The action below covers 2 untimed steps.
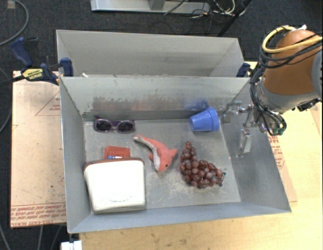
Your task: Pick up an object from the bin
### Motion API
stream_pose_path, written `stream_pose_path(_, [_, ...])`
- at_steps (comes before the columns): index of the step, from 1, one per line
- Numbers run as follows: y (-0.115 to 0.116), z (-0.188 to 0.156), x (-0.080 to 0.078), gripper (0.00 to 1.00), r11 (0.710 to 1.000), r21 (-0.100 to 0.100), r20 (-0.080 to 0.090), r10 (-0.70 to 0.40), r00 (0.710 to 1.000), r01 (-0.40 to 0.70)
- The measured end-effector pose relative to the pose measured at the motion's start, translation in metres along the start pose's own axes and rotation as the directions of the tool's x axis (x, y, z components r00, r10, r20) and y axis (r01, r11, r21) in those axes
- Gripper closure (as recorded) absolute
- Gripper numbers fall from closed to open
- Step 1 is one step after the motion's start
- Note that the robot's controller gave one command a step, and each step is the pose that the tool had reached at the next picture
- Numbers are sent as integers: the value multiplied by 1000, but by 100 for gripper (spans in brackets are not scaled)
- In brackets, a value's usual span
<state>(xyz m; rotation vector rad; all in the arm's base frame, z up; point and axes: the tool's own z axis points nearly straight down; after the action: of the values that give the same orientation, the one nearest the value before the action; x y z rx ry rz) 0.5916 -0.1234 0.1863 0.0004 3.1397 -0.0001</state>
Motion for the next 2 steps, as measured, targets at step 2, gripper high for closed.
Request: stream_pose_path(2, [74,60,51,0,979,-2,-2,-205,979,205])
